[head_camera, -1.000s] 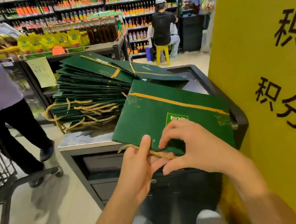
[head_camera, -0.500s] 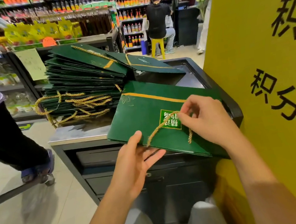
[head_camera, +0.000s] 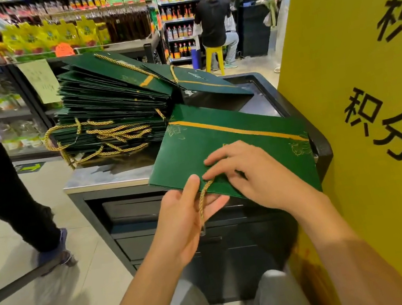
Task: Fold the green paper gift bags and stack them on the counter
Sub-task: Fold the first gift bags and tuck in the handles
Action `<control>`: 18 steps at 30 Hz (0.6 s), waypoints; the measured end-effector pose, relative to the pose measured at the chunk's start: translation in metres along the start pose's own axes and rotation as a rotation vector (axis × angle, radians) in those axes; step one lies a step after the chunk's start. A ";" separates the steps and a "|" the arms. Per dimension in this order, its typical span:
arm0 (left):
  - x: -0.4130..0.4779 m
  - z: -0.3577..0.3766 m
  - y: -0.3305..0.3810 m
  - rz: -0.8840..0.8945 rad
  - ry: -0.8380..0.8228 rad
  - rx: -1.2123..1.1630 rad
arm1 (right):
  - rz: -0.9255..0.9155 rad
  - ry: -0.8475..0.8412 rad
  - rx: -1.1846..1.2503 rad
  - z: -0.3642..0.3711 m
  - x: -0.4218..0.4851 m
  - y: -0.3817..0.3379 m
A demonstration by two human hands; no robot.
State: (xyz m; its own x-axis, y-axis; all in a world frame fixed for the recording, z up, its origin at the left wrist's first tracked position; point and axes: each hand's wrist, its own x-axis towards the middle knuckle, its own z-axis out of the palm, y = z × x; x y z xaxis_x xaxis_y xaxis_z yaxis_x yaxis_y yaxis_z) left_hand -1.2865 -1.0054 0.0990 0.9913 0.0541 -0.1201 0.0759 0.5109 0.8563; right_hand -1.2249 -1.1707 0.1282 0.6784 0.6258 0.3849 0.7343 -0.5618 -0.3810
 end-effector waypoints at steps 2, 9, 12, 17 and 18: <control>0.000 -0.001 -0.001 -0.019 0.005 -0.005 | 0.005 -0.021 0.005 0.002 0.000 -0.001; 0.000 -0.006 -0.004 -0.043 -0.025 -0.106 | 0.146 0.069 0.148 -0.002 -0.001 0.007; 0.000 -0.007 -0.006 -0.027 -0.018 -0.083 | 0.220 0.167 0.273 -0.002 0.002 0.013; 0.000 -0.017 -0.009 -0.002 -0.005 0.078 | 0.229 0.136 0.297 0.002 0.015 0.023; 0.000 -0.019 -0.010 0.010 0.003 0.129 | 0.232 0.120 0.290 0.003 0.016 0.025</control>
State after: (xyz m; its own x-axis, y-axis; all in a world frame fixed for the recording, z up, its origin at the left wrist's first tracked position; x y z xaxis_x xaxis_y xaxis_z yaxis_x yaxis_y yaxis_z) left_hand -1.2889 -0.9941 0.0810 0.9918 0.0613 -0.1125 0.0794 0.3957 0.9150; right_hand -1.1954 -1.1727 0.1223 0.8360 0.4226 0.3501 0.5363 -0.4936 -0.6847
